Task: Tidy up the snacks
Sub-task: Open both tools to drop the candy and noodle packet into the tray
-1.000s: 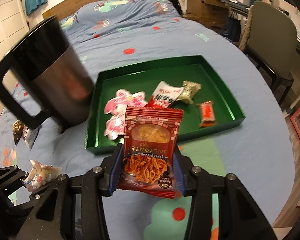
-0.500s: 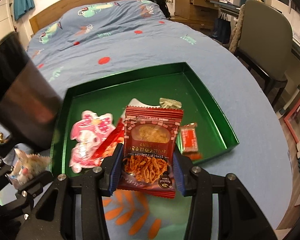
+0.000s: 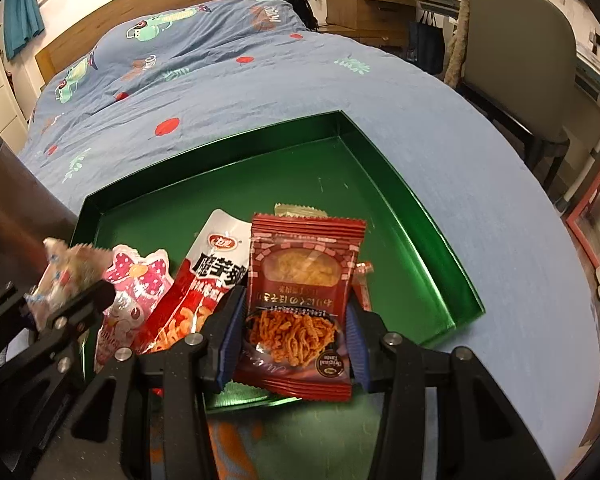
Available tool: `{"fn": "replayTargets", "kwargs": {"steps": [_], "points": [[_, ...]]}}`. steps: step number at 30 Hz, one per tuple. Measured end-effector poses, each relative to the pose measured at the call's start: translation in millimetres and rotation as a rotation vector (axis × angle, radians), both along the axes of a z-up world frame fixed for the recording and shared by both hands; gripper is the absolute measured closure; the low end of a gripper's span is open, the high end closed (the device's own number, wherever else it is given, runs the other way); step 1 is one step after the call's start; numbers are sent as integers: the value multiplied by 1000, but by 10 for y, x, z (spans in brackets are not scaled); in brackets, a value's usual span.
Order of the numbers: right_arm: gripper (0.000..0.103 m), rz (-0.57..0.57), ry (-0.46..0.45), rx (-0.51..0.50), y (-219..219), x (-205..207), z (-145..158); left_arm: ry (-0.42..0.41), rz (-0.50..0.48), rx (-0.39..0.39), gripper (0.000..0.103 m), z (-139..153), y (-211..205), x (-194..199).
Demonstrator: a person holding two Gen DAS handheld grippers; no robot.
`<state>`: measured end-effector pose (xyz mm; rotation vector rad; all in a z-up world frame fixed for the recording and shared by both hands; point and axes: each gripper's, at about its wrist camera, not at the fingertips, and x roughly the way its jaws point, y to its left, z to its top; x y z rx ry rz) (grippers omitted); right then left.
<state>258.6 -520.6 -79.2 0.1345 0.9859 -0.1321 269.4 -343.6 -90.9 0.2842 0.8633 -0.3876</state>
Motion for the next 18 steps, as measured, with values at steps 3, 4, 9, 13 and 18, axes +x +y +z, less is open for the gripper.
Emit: {"fn": "replayTargets", "kwargs": {"steps": [3,4,9,13,18], "points": [[59,7,6,-18,16,52,-42,6,16,11,88,-75,-29,98],[59,9,6,-18,22,73,-61,8,18,16,88,-101,-35,123],[58,26,0,-44,94,147,-108,24,19,32,88,-214,-76,189],[57,34,-3,-47,131,221,-146,45,19,34,88,-281,-103,222],[56,41,1,-59,155,264,-226,45,15,46,88,-297,-129,200]]}}
